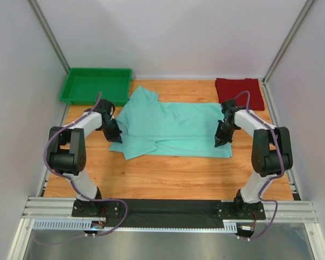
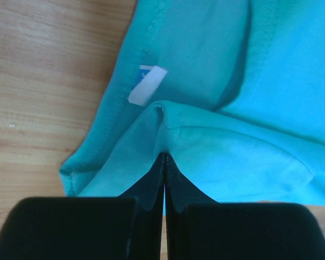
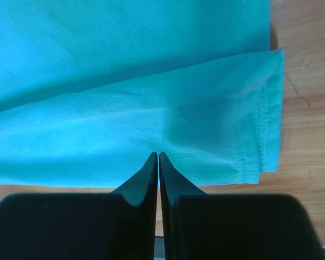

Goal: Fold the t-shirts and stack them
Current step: Fold the tshirt

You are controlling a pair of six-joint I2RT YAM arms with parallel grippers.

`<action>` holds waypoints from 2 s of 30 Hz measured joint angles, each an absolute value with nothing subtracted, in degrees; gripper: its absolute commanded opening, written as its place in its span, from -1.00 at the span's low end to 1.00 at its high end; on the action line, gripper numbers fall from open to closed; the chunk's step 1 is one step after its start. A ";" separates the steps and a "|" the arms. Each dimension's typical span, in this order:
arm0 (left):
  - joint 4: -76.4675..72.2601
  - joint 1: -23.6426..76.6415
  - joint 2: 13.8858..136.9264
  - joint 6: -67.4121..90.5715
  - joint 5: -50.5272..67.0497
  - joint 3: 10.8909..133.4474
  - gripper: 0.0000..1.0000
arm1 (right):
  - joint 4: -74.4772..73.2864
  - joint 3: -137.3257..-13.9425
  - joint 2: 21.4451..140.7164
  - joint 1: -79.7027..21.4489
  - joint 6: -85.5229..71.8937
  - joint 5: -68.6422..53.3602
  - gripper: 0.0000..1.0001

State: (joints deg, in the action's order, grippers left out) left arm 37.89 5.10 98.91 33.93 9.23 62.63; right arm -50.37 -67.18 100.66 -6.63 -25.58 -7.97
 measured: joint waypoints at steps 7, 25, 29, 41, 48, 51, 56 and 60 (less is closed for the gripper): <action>37.41 4.62 101.80 34.06 8.23 62.11 -1.00 | -48.95 -60.90 101.34 -3.97 -25.71 -7.01 -0.93; 40.34 9.91 71.11 41.98 12.84 41.25 0.14 | -53.10 -58.89 84.23 -3.46 -24.56 -11.57 -0.14; 38.22 12.53 73.84 46.37 16.03 33.76 0.13 | -52.95 -58.72 84.20 -3.64 -24.53 -13.82 -0.14; 31.35 13.06 77.56 51.81 18.59 33.45 -0.37 | -52.77 -54.72 81.82 -3.64 -24.05 -15.33 -0.15; 31.57 13.93 79.11 51.83 17.45 35.35 -1.00 | -52.77 -54.39 81.25 -3.64 -23.90 -15.55 -0.16; 35.00 14.92 79.07 51.11 16.16 40.42 -1.00 | -52.75 -54.39 81.28 -3.64 -23.90 -15.57 -0.16; 36.82 15.35 82.08 49.23 14.66 54.19 -1.00 | -52.62 -54.39 81.34 -3.64 -23.90 -15.59 -0.16; 36.58 15.33 89.89 47.68 14.44 63.16 -1.00 | -52.60 -54.39 81.41 -3.64 -23.90 -15.59 -0.16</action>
State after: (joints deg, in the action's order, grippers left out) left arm 36.58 15.33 89.89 47.68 14.44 63.16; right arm -52.60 -54.39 81.41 -3.64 -23.90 -15.59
